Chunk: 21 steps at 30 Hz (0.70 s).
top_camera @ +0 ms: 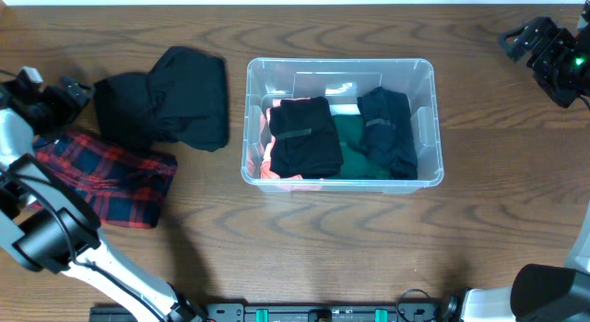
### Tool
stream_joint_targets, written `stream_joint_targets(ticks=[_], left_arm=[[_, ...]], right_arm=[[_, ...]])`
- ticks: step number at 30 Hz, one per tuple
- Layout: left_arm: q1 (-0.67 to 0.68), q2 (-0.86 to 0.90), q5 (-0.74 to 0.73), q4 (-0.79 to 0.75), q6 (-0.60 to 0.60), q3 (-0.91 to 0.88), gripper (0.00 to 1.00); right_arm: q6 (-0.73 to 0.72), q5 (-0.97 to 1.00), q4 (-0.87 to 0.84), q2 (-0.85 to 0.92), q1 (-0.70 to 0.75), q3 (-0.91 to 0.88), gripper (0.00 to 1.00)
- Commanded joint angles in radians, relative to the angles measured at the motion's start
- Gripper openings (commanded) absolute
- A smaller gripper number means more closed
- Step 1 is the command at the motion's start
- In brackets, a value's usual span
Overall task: Pack container
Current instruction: 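Reach the left gripper to the black garment and grasp it, then lift the black garment over and into the bin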
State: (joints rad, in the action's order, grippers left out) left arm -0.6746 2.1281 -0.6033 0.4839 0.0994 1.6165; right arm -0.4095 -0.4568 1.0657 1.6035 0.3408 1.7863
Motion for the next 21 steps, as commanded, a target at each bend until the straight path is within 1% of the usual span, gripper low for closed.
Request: stream_joint_targets(ticks=[1,4,10,14,16,17,19,21], left_arm=[[0.031,0.045,-0.013,-0.016,-0.017,0.020,0.98],[0.044,0.066,0.027,-0.024,-0.016,0.020,0.98],[0.053,0.098,0.040,-0.030,-0.017,0.020,0.98],[0.061,0.134,0.032,-0.016,-0.016,0.020,0.98],[0.069,0.151,-0.014,-0.013,-0.017,0.020,0.99],[0.072,0.157,-0.038,-0.013,-0.017,0.020,0.98],[0.080,0.167,-0.087,-0.015,-0.017,0.020,0.93],[0.089,0.172,-0.101,-0.014,-0.016,0.020,0.85]], right_arm=[[-0.005,-0.011,0.002,0.000,0.006,-0.001,0.99],[-0.005,-0.011,0.002,0.000,0.006,-0.001,0.99],[-0.005,-0.011,0.002,0.000,0.006,-0.001,0.99],[-0.005,-0.011,0.002,0.000,0.006,-0.001,0.99],[-0.005,-0.011,0.002,0.000,0.006,-0.001,0.99],[-0.005,-0.011,0.002,0.000,0.006,-0.001,0.99],[-0.005,-0.011,0.002,0.000,0.007,-0.001,0.99],[-0.005,-0.011,0.002,0.000,0.006,-0.001,0.99]])
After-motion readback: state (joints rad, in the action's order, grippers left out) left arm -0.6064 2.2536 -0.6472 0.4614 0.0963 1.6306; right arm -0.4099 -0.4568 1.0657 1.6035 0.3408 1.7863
